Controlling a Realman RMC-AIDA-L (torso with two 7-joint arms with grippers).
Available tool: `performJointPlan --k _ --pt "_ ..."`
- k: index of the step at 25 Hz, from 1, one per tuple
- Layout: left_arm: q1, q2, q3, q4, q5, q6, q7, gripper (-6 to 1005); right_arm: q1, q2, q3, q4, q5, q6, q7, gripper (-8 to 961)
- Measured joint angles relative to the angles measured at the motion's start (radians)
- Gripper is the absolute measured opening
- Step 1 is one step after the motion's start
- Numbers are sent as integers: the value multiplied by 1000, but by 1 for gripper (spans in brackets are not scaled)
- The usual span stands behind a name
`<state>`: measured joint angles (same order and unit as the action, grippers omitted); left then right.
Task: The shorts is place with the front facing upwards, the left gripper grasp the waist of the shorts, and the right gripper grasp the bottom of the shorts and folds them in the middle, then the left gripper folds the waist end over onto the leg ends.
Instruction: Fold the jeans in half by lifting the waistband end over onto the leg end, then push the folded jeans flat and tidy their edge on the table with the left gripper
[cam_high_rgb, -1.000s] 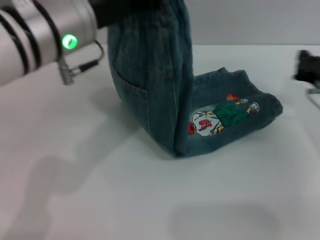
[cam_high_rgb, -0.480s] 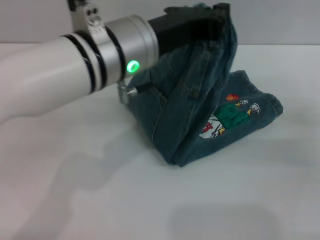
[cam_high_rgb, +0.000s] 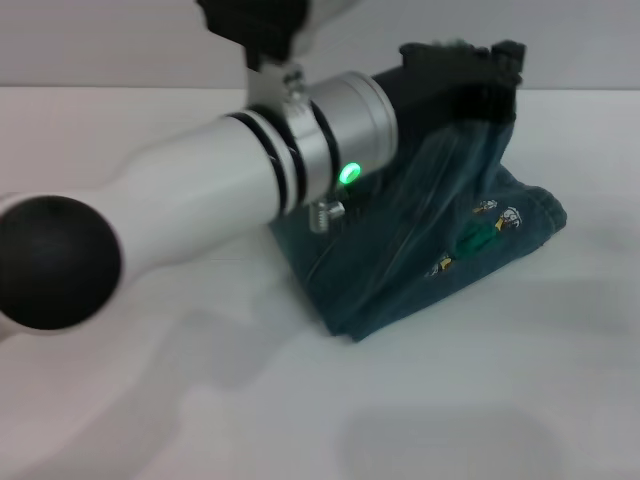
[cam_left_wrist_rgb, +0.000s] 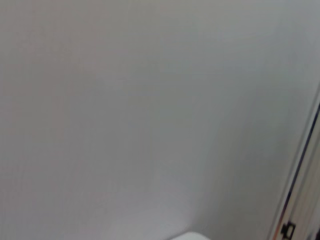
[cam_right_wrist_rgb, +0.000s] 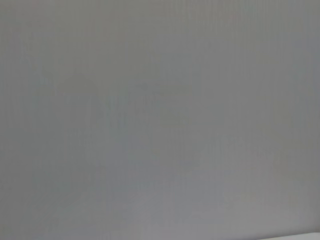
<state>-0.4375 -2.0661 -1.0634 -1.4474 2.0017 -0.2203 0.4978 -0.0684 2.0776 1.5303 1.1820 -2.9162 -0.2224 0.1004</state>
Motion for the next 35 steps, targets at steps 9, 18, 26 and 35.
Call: performJointPlan --k 9,18,26,35 --pt "-61 -2 57 88 -6 90 3 155 -1 -1 -10 2 0 0 -1 0" --pt "81 4 89 87 -8 133 8 553 -14 -1 -22 3 0 0 -1 -1" --pt "218 9 91 134 -10 136 7 628 -31 -1 -46 11 0 -1 -1 -2" --pt "228 7 129 154 -10 124 6 401 -24 -1 -54 6 0 -1 -1 -2"
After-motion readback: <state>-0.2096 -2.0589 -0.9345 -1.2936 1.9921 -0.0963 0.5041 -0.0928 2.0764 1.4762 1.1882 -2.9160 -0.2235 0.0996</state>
